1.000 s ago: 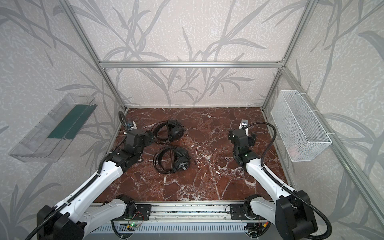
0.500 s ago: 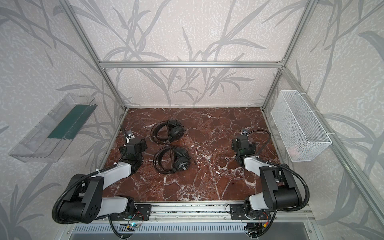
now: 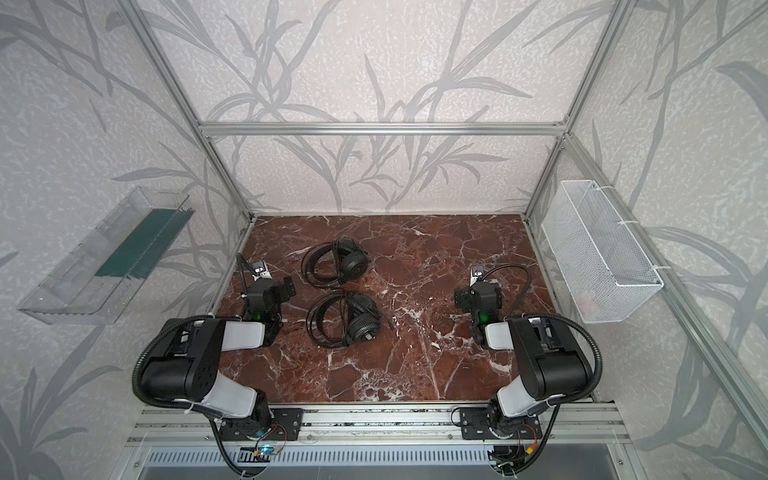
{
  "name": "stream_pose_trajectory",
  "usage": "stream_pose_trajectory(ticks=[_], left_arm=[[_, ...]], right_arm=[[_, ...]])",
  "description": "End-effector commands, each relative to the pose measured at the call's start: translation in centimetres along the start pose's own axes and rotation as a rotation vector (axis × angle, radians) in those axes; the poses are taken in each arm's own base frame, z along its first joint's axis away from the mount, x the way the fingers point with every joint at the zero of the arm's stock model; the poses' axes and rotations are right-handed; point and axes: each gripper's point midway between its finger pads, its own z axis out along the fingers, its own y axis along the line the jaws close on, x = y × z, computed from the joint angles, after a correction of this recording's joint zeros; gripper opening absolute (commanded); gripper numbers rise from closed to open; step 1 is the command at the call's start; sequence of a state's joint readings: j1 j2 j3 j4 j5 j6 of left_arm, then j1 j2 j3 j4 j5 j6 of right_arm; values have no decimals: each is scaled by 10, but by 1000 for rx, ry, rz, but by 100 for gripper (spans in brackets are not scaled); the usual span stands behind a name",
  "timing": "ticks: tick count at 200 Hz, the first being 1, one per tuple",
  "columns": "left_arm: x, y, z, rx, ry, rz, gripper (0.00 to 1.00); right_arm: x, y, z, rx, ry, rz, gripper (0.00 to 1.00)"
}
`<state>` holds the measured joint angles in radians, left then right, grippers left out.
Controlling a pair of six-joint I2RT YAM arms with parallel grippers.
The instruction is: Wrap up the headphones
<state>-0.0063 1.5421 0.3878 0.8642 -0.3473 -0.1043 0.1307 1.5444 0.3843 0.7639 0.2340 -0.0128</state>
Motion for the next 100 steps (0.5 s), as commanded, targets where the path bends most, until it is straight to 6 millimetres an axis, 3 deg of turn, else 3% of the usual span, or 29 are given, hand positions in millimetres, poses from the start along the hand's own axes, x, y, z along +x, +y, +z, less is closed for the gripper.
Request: stream_pose_trajectory(ticks=[1, 100], left_arm=[[-6, -6, -1, 34, -54, 7, 99], [-6, -8, -3, 20, -65, 23, 99]], right_arm=[[-31, 0, -2, -5, -121, 14, 99], [-32, 5, -1, -28, -168, -7, 99]])
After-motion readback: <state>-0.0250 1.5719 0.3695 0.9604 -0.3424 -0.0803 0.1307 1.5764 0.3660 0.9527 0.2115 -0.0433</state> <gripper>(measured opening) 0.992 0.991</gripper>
